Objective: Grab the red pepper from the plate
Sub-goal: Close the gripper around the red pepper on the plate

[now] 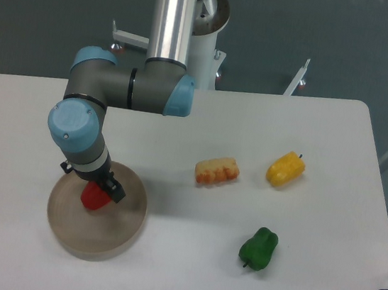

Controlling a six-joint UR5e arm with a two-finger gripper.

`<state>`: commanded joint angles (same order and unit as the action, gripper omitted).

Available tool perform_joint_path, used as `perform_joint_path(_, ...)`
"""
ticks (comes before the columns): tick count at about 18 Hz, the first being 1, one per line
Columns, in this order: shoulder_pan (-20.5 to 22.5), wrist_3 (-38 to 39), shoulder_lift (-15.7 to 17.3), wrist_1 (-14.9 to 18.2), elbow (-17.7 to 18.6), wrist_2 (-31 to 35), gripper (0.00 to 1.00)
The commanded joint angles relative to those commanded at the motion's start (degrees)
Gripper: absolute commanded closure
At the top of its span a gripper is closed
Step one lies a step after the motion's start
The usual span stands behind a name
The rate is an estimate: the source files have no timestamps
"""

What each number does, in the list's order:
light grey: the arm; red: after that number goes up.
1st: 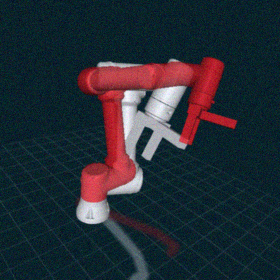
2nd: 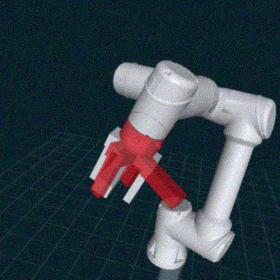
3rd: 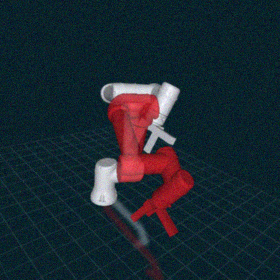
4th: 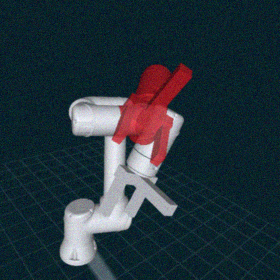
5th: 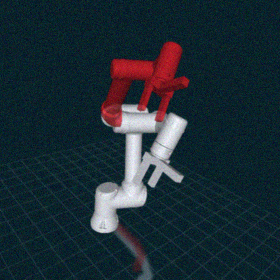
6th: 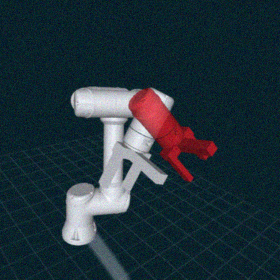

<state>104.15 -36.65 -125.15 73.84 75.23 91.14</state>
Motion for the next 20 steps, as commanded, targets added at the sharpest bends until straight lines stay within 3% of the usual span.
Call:
perform_joint_path(3, 0.0, 0.1, -0.5, -1.9, 0.4, 0.1, 0.0)
perform_joint_path(14, -0.1, -0.2, -0.9, -2.1, 0.7, 0.1, 0.0)
perform_joint_path(17, 0.0, -0.3, -0.9, -2.1, 0.8, 0.1, 0.17)
perform_joint_path(20, -0.1, -0.4, -0.8, -2.1, 0.7, 0.1, 0.25)
